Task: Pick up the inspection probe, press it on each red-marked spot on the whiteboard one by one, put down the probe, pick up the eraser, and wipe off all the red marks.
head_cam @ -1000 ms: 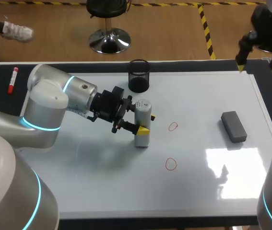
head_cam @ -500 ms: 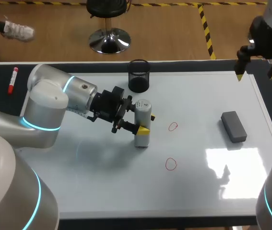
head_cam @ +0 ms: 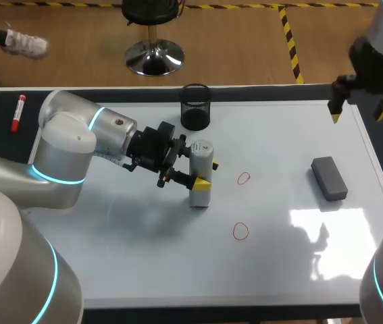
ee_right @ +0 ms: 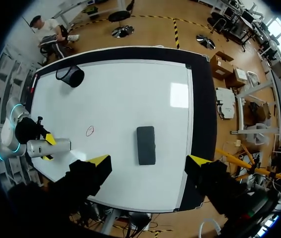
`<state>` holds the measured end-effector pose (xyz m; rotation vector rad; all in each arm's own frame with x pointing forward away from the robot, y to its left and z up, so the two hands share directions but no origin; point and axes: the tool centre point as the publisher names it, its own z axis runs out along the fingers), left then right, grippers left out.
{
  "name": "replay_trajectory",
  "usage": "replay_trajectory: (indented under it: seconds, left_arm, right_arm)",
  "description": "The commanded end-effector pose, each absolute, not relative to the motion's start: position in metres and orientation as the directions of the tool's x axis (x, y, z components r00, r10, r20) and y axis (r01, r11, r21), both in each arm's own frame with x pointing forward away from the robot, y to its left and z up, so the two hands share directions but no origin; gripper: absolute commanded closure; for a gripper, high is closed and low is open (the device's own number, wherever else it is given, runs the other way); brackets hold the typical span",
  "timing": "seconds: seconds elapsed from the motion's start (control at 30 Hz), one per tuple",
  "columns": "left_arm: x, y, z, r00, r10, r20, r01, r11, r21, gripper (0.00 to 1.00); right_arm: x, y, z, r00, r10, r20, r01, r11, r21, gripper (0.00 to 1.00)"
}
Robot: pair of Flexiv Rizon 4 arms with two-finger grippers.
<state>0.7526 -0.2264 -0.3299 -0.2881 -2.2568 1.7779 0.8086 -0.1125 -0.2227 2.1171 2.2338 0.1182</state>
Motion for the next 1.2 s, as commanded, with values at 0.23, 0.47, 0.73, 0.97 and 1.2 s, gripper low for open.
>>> replay_trajectory:
  seconds: [0.23, 0.47, 0.73, 0.97, 1.2]
  left_arm:
    - [0.75, -0.226, -0.339, -0.948, 0.308, 0.076, -0.003, 0.233, -0.973, 1.0]
    - [0.75, -0.226, -0.339, -0.948, 0.308, 0.076, -0.003, 0.233, -0.973, 1.0]
    - [0.75, -0.226, -0.339, -0.948, 0.308, 0.076, -0.003, 0.233, -0.973, 1.0]
    - [0.75, -0.226, -0.339, -0.948, 0.308, 0.076, -0.003, 0.233, -0.973, 1.0]
    - [0.75, -0.226, -0.339, -0.948, 0.308, 0.076, -0.003, 0.233, -0.973, 1.0]
  right_arm:
    - [0.818, -0.116, -0.246, -0.045, 0.999, 0.026, 0.994, 0.042, 0.102, 0.0]
    - [0.82, -0.117, -0.259, -0.031, 0.999, 0.015, 0.995, 0.03, 0.1, 0.0]
    - [0.813, -0.116, -0.273, -0.139, 0.99, 0.038, 0.987, 0.135, 0.093, 0.0]
    - [0.806, -0.116, -0.287, -0.166, 0.985, 0.047, 0.983, 0.161, 0.089, 0.0]
    - [0.801, -0.113, -0.304, -0.182, 0.982, 0.042, 0.98, 0.178, 0.085, 0.0]
